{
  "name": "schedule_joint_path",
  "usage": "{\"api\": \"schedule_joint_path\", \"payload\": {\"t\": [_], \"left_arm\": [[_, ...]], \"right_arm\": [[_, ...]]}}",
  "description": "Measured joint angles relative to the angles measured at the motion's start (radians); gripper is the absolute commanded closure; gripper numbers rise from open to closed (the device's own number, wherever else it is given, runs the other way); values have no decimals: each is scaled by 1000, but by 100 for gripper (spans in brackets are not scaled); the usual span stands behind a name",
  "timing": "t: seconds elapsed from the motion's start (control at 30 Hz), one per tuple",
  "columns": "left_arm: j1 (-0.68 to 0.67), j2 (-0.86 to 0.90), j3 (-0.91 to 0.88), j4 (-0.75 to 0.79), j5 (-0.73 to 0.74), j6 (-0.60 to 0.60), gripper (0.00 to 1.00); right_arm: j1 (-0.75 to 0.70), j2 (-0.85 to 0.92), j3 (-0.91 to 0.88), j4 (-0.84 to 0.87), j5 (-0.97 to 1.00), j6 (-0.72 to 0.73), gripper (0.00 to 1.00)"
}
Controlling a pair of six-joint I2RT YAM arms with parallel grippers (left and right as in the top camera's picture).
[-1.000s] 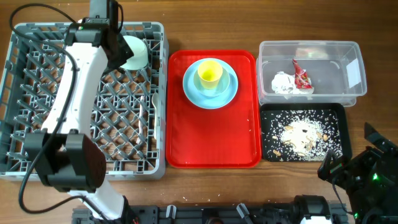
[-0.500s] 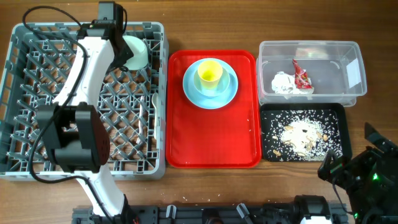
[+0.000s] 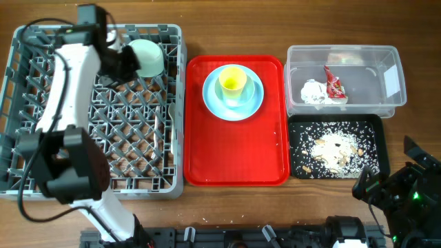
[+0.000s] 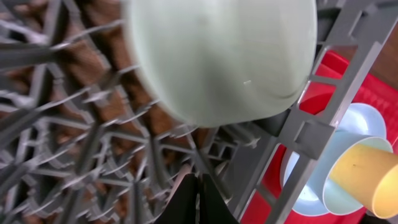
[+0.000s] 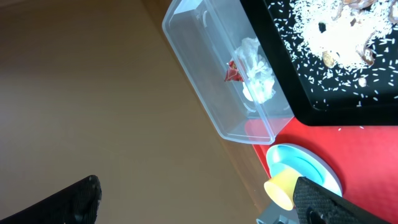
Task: Sort waste into correct bins and load items into the dishwasher rack
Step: 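Move left gripper to the red tray and grasp the yellow cup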
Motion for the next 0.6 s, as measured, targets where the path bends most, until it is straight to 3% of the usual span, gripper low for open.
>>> {"api": "schedule_joint_path", "payload": {"t": [0.1, 0.2, 0.37, 0.57, 0.6], "left_arm": [[29, -73, 0, -100, 31, 1, 90], [-26, -109, 0, -129, 113, 1, 81], [-304, -110, -1, -55, 138, -8, 62], [-674, -110, -2, 161, -77, -31, 63], [-728, -108, -2, 212, -146, -33, 68]], "right_arm": [[0, 0, 0, 0, 0, 0, 0], [0, 0, 0, 0, 0, 0, 0], [0, 0, 0, 0, 0, 0, 0], [0, 0, 0, 0, 0, 0, 0], [0, 0, 0, -1, 0, 0, 1]]}}
